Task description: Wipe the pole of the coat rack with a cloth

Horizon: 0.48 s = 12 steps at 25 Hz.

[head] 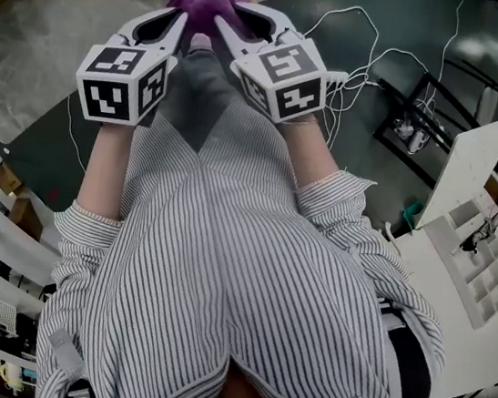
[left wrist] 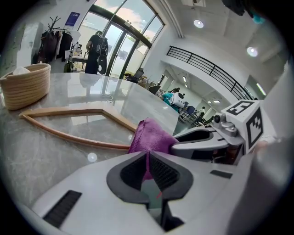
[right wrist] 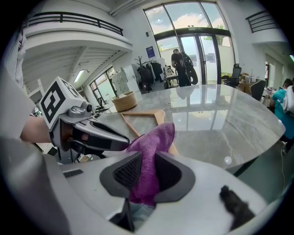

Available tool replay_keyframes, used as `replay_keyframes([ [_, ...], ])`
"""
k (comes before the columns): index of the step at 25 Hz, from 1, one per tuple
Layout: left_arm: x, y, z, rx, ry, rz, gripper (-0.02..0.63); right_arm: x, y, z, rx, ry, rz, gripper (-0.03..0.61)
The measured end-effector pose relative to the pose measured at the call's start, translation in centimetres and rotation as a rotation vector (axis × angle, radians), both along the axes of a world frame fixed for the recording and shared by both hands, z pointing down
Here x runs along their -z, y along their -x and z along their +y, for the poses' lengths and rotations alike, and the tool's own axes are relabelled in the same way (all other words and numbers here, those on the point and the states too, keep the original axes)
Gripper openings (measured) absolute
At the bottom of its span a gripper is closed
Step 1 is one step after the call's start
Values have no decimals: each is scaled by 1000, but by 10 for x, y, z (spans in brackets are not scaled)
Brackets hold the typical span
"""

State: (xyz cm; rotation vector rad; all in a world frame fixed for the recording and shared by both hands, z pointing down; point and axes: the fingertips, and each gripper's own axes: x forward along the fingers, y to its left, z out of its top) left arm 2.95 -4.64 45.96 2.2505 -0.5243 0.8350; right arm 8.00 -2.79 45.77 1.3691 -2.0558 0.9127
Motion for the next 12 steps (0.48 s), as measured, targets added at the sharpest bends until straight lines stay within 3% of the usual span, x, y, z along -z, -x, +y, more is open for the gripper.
replay_keyframes([
  [12, 29, 2, 13, 17, -29, 68, 28, 25, -3, 2, 64, -49, -5, 91],
])
